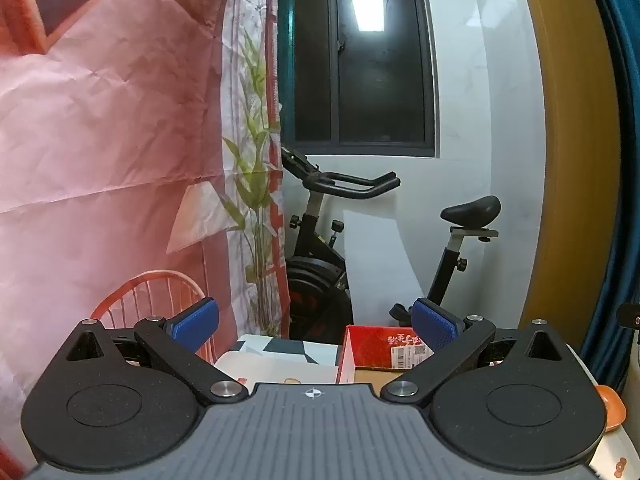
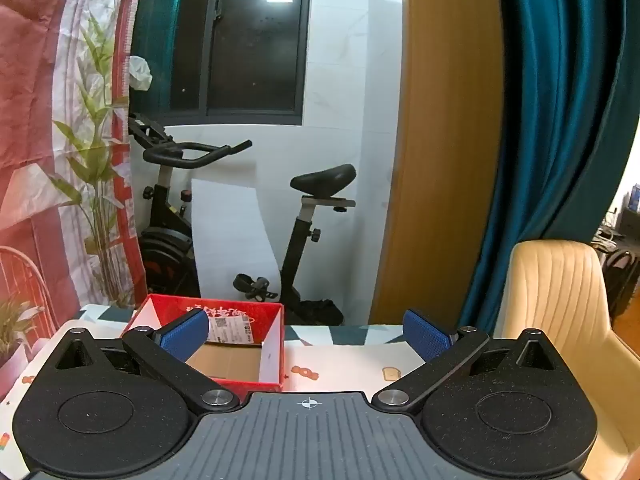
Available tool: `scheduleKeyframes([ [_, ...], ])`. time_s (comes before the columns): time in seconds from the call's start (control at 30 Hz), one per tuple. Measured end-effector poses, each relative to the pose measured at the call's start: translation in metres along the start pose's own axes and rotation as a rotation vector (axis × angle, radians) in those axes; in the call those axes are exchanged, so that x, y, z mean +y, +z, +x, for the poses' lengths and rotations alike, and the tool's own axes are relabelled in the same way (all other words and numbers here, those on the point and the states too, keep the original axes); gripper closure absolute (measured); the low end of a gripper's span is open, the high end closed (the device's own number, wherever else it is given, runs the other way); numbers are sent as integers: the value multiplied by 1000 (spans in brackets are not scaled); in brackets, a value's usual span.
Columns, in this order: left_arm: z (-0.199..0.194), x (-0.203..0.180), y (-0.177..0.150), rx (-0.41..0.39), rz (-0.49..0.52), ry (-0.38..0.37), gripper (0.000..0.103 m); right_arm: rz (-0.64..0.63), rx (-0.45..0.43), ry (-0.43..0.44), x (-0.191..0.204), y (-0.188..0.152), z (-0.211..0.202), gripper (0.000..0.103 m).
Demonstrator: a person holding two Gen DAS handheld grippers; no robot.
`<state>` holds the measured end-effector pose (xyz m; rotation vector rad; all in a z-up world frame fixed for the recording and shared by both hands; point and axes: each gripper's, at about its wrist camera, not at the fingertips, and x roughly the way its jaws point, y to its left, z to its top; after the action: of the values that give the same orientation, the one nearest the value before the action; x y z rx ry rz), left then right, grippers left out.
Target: Organize soft objects
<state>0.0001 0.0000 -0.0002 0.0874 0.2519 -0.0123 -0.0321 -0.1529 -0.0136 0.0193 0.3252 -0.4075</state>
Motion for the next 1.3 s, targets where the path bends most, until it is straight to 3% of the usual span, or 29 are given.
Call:
scheduleKeyframes([
  [0.23, 4, 6, 0, 22, -37, -18, 0, 14, 9, 0, -1, 1, 0, 0],
  [1.3, 4, 6, -3, 35, -17, -16, 0, 21, 25, -7, -9, 3, 7, 0],
])
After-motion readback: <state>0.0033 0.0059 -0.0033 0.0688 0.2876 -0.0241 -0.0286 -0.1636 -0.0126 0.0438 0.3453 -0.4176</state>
